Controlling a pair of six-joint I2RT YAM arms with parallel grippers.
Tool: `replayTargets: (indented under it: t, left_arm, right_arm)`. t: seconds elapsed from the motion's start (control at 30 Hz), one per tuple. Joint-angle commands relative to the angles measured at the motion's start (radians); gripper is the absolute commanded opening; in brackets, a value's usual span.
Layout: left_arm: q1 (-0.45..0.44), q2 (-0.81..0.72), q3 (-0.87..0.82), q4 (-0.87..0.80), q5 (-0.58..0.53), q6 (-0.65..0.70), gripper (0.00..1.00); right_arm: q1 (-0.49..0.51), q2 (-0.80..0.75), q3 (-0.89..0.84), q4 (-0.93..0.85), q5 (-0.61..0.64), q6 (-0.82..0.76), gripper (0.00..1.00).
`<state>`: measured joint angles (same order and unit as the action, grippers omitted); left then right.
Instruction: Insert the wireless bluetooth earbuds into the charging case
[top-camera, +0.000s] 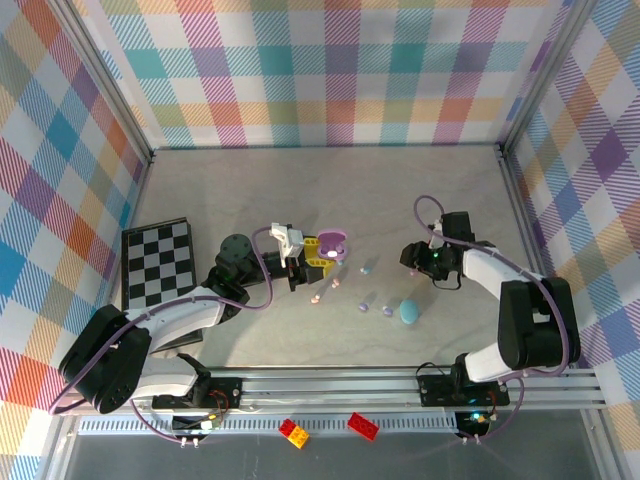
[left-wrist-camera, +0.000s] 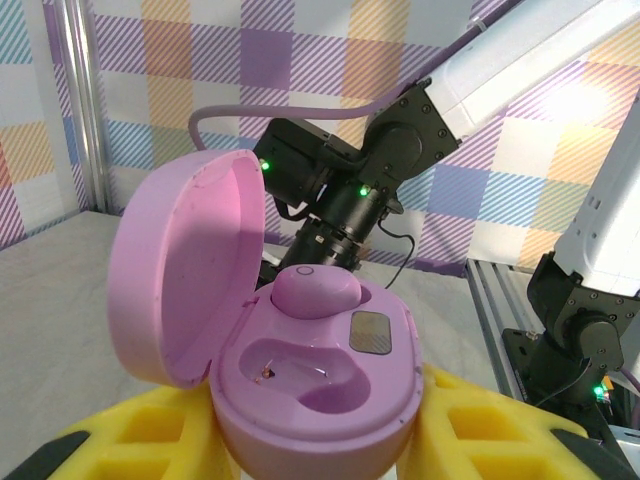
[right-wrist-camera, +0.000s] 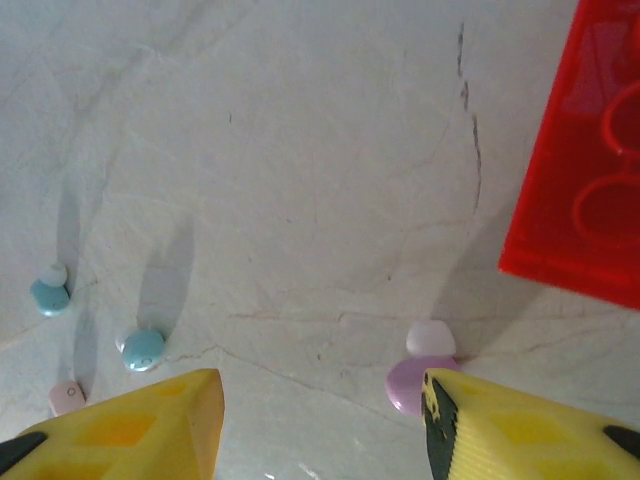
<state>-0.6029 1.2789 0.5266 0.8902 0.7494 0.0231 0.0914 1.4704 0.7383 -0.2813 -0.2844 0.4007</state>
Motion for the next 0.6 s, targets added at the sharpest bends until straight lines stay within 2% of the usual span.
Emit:
replayTargets:
  t: [0.0, 0.57]
  left_arm:
    - [0.011, -0.005, 0.016, 0.031, 0.019, 0.011, 0.37]
    - [0.011, -0.003, 0.013, 0.033, 0.02, 0.011, 0.37]
  right_arm:
    - [0.002, 0.029, 0.042, -0.017, 0.022, -0.039, 0.55]
    - [0.001, 0.1, 0.046, -0.02, 0.037, -0.023, 0.58]
